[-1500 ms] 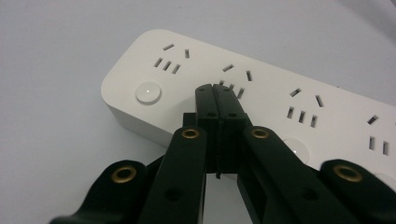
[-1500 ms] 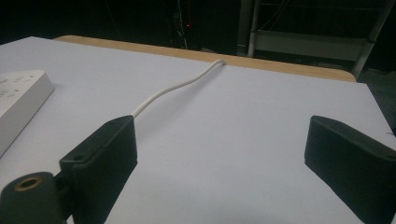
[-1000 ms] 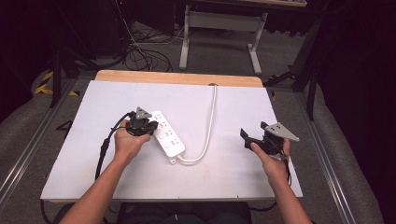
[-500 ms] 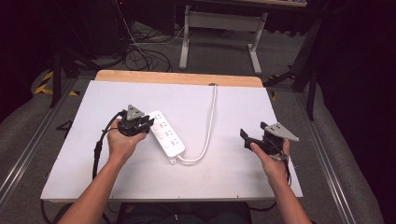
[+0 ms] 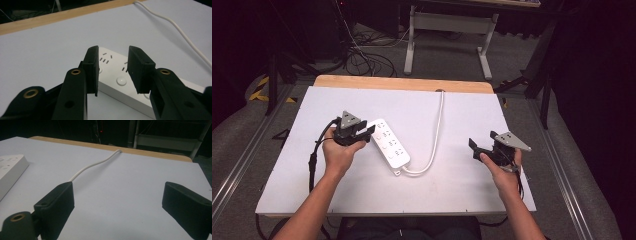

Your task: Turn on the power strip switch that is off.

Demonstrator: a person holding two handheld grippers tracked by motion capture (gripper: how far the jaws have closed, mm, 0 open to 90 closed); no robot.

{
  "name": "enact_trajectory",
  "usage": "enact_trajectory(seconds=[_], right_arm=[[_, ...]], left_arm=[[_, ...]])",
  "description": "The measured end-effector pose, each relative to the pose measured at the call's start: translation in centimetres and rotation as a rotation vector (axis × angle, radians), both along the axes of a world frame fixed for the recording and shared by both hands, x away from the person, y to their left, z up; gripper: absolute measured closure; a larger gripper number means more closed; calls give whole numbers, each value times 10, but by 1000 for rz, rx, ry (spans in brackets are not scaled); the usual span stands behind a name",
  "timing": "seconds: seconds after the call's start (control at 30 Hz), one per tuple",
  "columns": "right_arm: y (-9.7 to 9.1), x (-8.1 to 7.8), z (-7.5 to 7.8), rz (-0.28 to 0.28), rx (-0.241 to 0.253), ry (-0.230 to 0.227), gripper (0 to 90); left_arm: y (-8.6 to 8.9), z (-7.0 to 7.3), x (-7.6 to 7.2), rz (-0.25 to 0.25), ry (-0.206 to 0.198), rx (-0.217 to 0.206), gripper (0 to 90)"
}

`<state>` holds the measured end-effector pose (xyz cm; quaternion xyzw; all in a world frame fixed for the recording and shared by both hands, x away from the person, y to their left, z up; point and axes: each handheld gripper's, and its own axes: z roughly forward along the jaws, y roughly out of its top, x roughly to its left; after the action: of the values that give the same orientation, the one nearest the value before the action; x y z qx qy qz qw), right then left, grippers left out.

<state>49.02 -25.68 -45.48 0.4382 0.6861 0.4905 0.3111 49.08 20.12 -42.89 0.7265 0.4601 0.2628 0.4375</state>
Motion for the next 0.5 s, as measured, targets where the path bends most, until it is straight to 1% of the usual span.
enact_trajectory(seconds=[0.07, 0.1, 0.13, 0.17, 0.2, 0.33, 0.5], right_arm=[[0, 0, 0, 1, -5, -2, 110], [0, 0, 0, 2, -6, -2, 110], [1, 0, -1, 3, -7, -2, 110], [1, 0, -1, 3, -7, -1, 111], [1, 0, -1, 4, -7, 1, 110], [2, 1, -1, 6, -9, 1, 114], [1, 1, -1, 2, -7, 6, 114]], left_arm=[[3, 2, -2, 16, -11, -5, 605], [3, 2, -2, 16, -11, -8, 602], [3, 2, -3, 22, -15, -2, 594], [3, 2, -4, 26, -10, -5, 586], [3, 3, -4, 32, -12, -7, 564], [5, 4, -5, 47, -26, -11, 555], [9, 7, -7, 70, -33, -18, 538]])
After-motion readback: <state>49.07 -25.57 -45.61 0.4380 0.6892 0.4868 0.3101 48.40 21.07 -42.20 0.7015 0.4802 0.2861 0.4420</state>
